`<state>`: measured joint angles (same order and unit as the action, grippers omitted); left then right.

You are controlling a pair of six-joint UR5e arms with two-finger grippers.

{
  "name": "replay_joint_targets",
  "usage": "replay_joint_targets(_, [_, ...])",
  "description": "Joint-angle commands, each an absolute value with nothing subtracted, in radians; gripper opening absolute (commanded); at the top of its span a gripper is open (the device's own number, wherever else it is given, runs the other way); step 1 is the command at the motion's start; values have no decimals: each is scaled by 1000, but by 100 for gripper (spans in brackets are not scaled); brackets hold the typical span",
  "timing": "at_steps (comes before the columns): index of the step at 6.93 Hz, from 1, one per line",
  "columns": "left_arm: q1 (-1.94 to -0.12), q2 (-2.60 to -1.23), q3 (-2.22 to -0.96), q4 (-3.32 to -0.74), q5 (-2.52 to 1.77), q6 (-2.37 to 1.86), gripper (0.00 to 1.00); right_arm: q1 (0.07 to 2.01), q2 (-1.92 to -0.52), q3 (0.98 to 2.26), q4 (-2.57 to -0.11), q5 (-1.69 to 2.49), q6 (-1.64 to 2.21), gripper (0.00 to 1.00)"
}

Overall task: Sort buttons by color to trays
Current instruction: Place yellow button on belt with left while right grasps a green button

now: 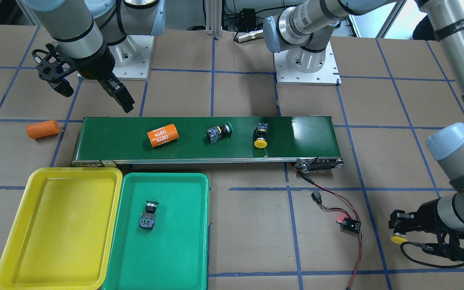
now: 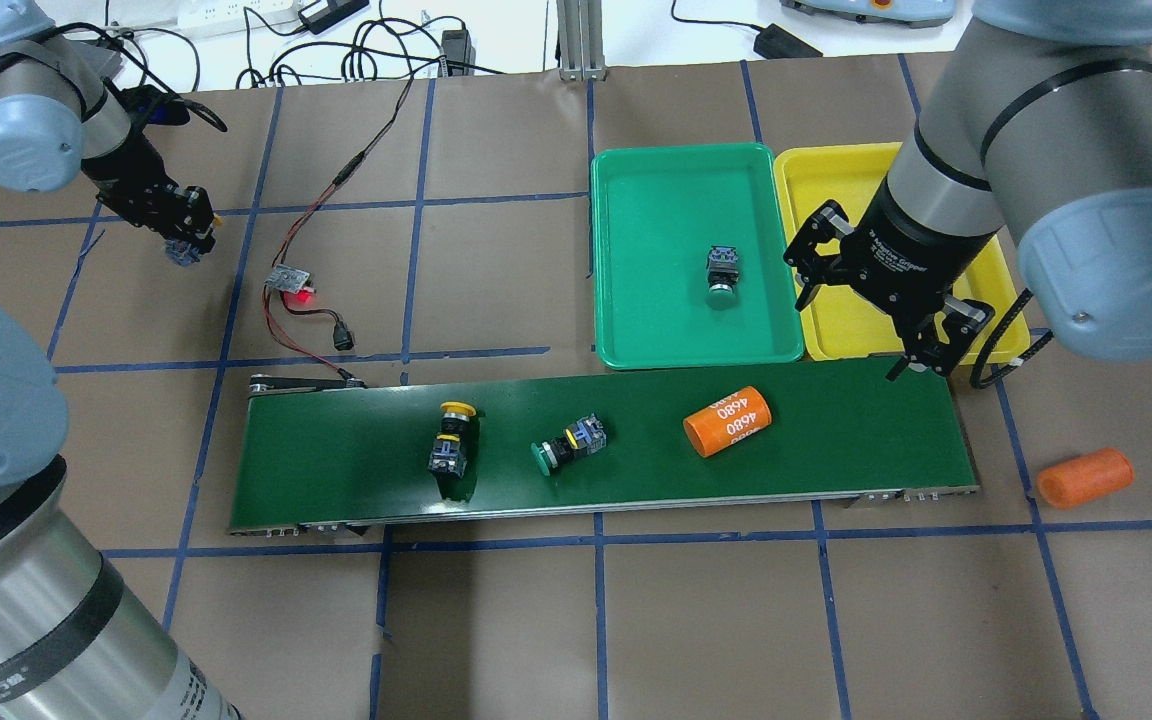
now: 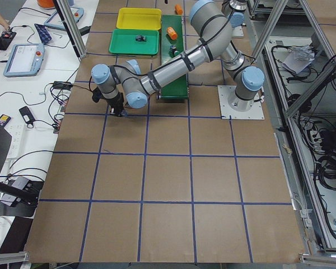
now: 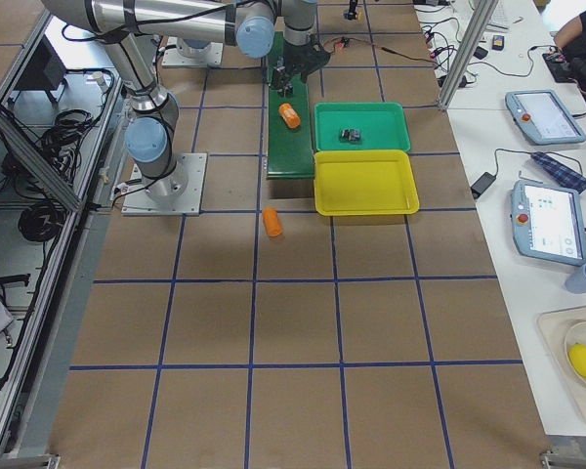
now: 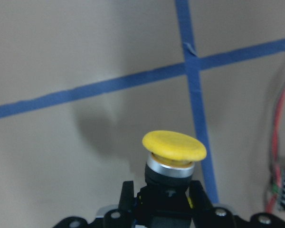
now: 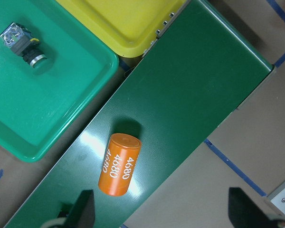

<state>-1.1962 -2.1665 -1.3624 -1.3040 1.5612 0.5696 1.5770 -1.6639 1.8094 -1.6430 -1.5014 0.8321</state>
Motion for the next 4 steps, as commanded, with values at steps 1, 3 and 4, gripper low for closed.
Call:
replay_joint_targets(1, [-1224,-1935,-1599,-1339,1554,497,0,1578,-1658,1818,-1643,-1497,883,100])
replay_joint_targets(3, [-1293,-1743,-1844,-1315,1557,313,0,1595,-1657,1862,-1686,-1490,962,100])
replay_joint_targets(4, [-1355,-1673,-1924,-1252,1568,260,0,1606,-1657,1882,-1722,-1462,979,100])
